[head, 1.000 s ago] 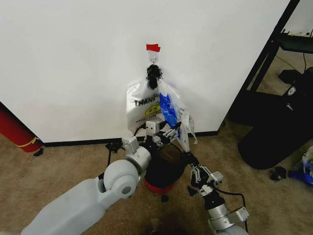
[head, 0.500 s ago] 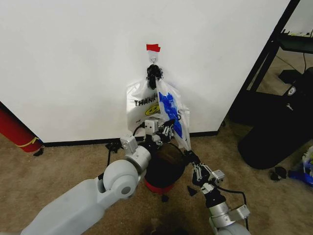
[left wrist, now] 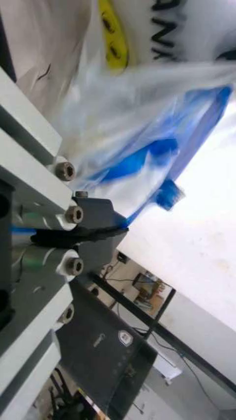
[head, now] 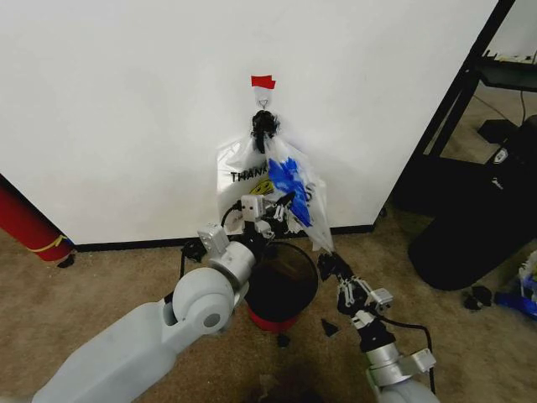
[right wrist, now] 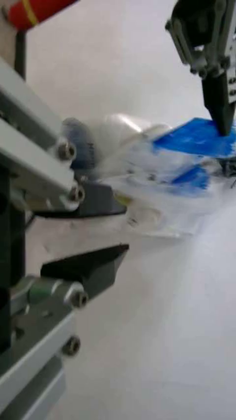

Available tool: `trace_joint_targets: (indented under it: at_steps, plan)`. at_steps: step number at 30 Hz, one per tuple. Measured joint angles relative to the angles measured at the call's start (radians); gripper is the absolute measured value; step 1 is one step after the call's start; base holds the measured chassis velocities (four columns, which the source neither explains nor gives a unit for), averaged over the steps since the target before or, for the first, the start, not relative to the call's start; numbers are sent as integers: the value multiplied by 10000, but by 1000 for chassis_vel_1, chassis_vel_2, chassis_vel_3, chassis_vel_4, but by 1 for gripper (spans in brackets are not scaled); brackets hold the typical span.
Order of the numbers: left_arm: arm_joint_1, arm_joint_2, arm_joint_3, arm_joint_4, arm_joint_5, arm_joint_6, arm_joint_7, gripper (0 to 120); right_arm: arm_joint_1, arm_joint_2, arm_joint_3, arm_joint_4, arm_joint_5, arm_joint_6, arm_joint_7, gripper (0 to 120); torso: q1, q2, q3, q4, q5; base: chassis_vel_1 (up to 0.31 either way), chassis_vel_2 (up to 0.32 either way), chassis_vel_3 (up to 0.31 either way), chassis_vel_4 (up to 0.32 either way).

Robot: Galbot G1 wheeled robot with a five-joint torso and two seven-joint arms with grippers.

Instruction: Pick up the garbage bag from the wall and place it over the trash bin.

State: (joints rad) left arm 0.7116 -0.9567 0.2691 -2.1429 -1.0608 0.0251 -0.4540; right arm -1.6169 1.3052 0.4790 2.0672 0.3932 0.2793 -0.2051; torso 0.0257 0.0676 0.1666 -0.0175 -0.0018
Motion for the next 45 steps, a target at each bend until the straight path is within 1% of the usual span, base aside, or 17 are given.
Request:
trace_joint_targets:
  at_steps: [4,5,6,8,10,12,14,16,18,20,23,26,27,33,35,40,45]
  plan:
    - [325,-70,-154,-107,59,-61,-40,0,-147,-714,302,385,-146,-131,234,32,0,0,0,-1,0,0,0,0,0]
    - [325,-70,-154,-107,59,-61,-40,0,-147,-714,302,385,-146,-131,234,32,0,0,0,-1,0,0,0,0,0]
    - [520,48,-221,-229,89,-109,-36,0,-237,-1285,420,770,75,-296,494,41,0,0,0,0,0,0,0,0,0]
    - [594,85,-222,-273,122,-124,-33,0,-10,-1862,448,1002,251,-505,917,51,0,0,0,0,0,0,0,0,0]
    - [604,70,-214,-275,137,-124,-33,0,213,-2102,448,1021,320,-590,1088,53,0,0,0,-1,1,0,0,0,0]
    - [622,-22,-185,-253,212,-125,-42,0,1034,-2868,329,858,668,-775,1428,64,0,0,0,-2,2,0,0,0,0]
    - [642,-69,-175,-232,238,-124,-58,0,1729,-3434,128,541,1002,-867,1554,69,0,0,0,-1,2,0,0,0,0]
    - [697,-88,-171,-222,271,-124,-85,0,2919,-4255,-377,-127,1171,-900,1580,79,0,0,1,0,2,0,0,0,0]
    - [718,-90,-171,-221,278,-124,-99,0,3402,-4524,-625,-427,1078,-873,1533,82,0,0,1,0,3,0,0,0,0]
    - [753,-87,-183,-219,296,-127,-129,0,4614,-5139,-1368,-1114,699,-719,1190,92,1,-1,1,5,3,0,0,0,0]
    - [761,-81,-218,-217,312,-133,-148,0,5977,-5709,-2538,-1846,261,-577,748,99,1,-1,2,1,2,0,0,0,0]
    - [753,-99,-224,-221,313,-134,-174,0,7145,-5878,-3586,-2360,-347,-445,481,100,1,-1,2,-2,4,0,0,0,0]
    - [753,-99,-224,-221,313,-134,-174,0,7145,-5878,-3586,-2360,-347,-445,481,100,1,-1,2,-2,4,0,0,0,0]
    - [733,-232,-210,-196,316,-130,-200,0,9101,-5661,-5175,-3125,-1598,-231,267,99,1,-1,1,-3,-1,0,0,0,0]
    - [736,-234,-212,-193,316,-129,-201,0,9283,-5582,-5327,-3224,-1804,-213,255,98,1,0,1,-2,-1,0,0,0,0]
    - [757,-251,-217,-203,316,-119,-215,0,10098,-5187,-5998,-4021,-2905,-4,-87,84,1,-1,1,-1,1,0,0,0,0]
    - [772,-192,-253,-257,314,-113,-226,0,10611,-5171,-6541,-4405,-3241,-2,-384,81,0,-1,0,-1,-2,0,0,0,0]
